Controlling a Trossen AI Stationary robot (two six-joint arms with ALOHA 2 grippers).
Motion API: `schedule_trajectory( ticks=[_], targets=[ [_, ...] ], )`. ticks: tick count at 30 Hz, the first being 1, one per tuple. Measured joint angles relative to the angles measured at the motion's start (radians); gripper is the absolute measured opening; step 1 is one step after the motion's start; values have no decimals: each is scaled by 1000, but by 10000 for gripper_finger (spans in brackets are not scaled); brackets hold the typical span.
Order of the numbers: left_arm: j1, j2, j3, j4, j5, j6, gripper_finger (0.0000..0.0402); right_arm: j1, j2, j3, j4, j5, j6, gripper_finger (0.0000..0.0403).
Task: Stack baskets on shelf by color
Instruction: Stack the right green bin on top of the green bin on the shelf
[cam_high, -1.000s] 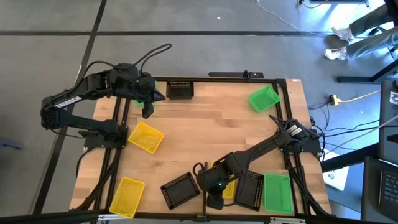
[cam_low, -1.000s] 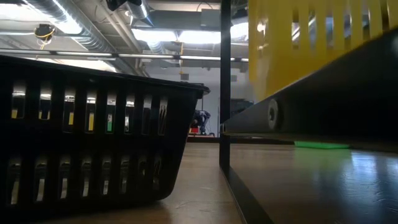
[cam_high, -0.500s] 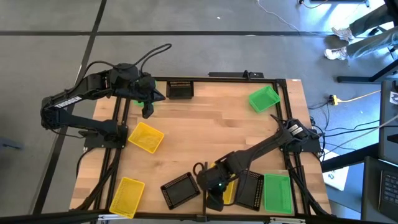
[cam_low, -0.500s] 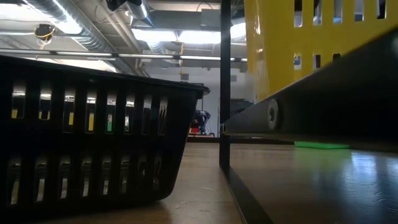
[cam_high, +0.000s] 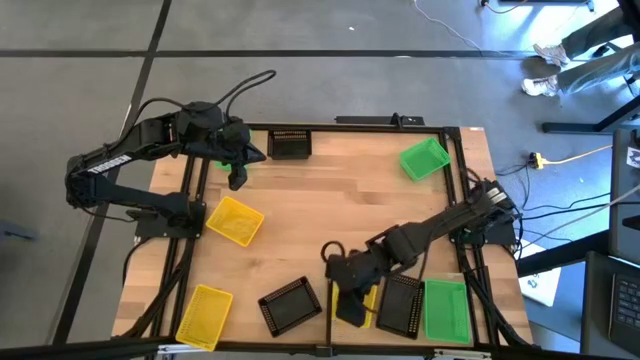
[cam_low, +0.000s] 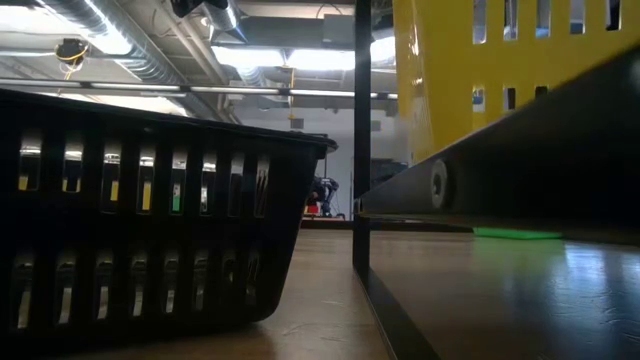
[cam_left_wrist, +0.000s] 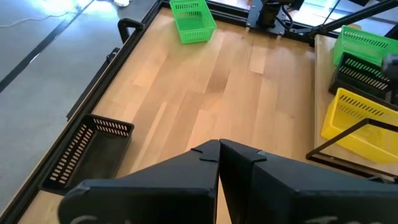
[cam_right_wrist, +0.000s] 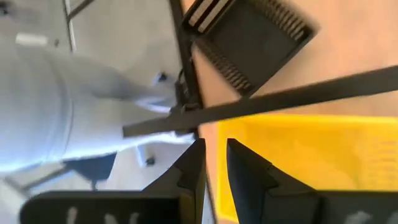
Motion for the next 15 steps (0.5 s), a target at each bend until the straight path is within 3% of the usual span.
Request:
schedule_trajectory(
  ticks=[7,15],
  targets=[
    [0,0,0,0,0,0,0,-20,-78,1,-86,191,-45,62],
    [0,0,0,0,0,0,0,-62,-140,1,-262,286,-102,62]
  ],
)
